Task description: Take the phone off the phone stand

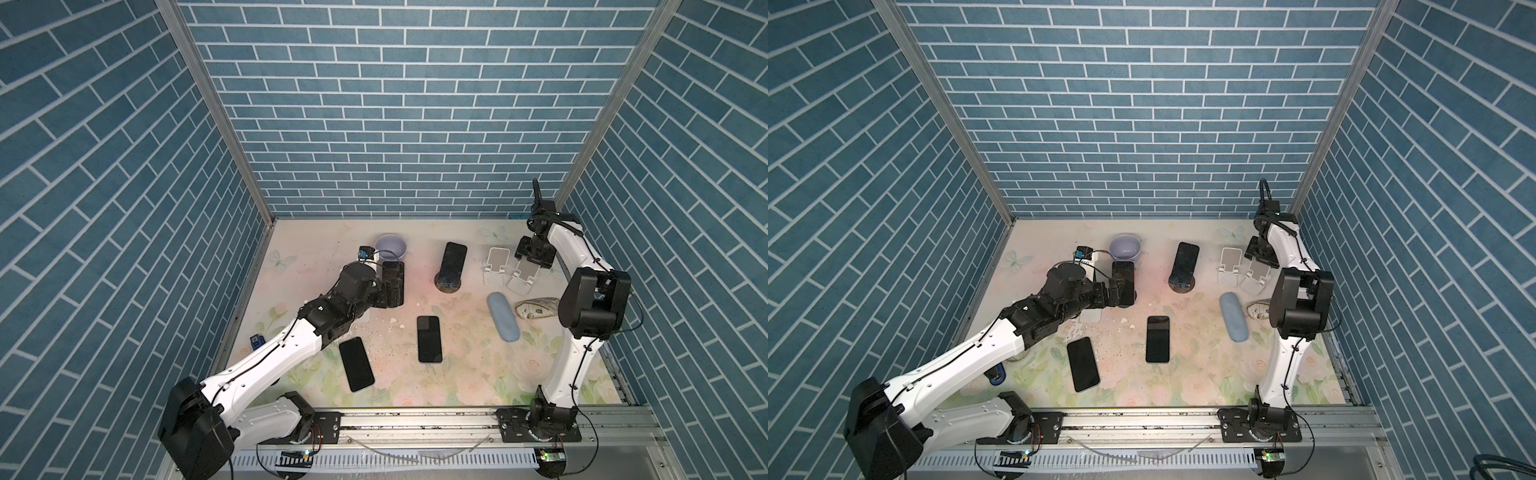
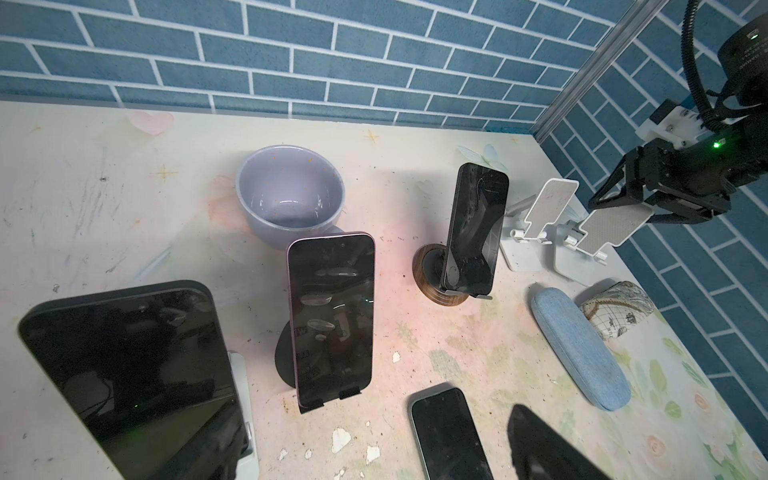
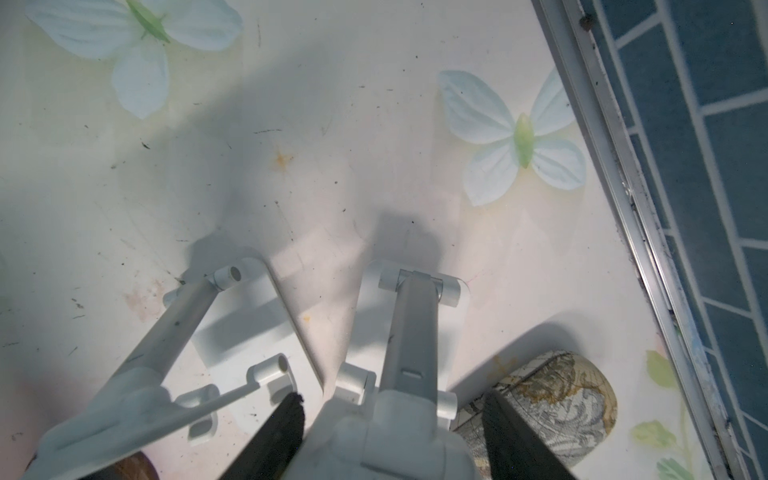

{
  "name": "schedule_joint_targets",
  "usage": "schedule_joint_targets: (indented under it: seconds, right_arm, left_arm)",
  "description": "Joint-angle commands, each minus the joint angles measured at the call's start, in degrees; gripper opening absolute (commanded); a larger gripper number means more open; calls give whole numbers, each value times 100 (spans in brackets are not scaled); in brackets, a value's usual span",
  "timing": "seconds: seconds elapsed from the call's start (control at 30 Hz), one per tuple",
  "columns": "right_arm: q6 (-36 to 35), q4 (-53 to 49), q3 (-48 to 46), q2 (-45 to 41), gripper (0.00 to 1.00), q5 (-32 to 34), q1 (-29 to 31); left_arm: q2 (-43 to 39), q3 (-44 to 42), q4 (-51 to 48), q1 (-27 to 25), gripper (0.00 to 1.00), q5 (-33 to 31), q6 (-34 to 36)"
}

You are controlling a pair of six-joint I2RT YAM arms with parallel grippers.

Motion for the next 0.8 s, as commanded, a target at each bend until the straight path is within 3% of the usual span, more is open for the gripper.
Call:
schedule_joint_targets:
  seconds: [0.0, 0.5, 0.77]
  right_arm:
    - [-247, -331, 343, 76, 43, 136, -26]
    - [-324, -560, 449, 105, 46, 132, -26]
    - [343, -217, -9, -266, 46, -176, 28]
  left_arm:
    - [-48, 170, 20, -49, 100, -80, 49]
    - [-117, 162, -38, -147, 100, -212, 58]
    - [-119, 162, -38, -156, 100, -204, 110]
